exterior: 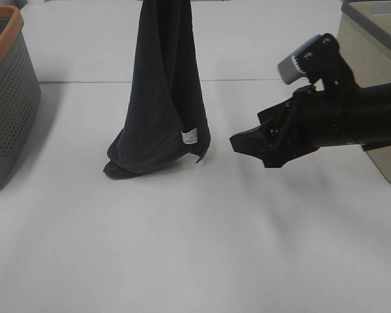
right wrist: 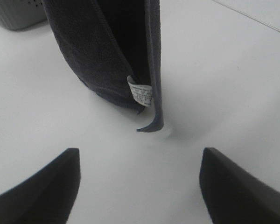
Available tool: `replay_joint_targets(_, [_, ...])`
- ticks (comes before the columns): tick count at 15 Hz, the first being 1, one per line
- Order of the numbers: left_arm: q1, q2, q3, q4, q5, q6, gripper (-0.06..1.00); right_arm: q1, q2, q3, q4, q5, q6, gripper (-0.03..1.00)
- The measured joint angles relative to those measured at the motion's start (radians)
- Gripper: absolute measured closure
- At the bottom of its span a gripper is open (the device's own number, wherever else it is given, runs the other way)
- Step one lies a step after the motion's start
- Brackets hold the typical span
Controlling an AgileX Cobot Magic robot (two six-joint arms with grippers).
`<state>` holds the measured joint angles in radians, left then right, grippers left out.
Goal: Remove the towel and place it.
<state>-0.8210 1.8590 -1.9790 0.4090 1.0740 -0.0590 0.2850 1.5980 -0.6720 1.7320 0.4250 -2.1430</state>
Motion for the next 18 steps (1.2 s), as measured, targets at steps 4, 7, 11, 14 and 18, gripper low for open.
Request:
replay_joint_targets(4, [0.0,0.0,0.0,0.0,0.01,0.002,0.94,0.078,0.116,-0.104,0.0,-0.064,0.067,0.26])
replay_joint_targets(7, [0.0,0.0,0.0,0.0,0.011,0.003,0.94,0.112,0.218,-0.205,0.002,-0.098,0.125,0.26])
replay_joint_targets(11, [0.0,0.0,0.0,0.0,0.018,0.003,0.94,0.113,0.331,-0.289,0.002,-0.135,0.132,0.27])
replay_joint_targets(14, [0.0,0.0,0.0,-0.002,0.032,0.003,0.94,0.113,0.418,-0.343,0.002,-0.153,0.155,0.31])
replay_joint_targets(18, [0.0,0.0,0.0,-0.012,0.032,0.003,0.94,0.113,0.485,-0.409,0.005,-0.156,0.175,0.35])
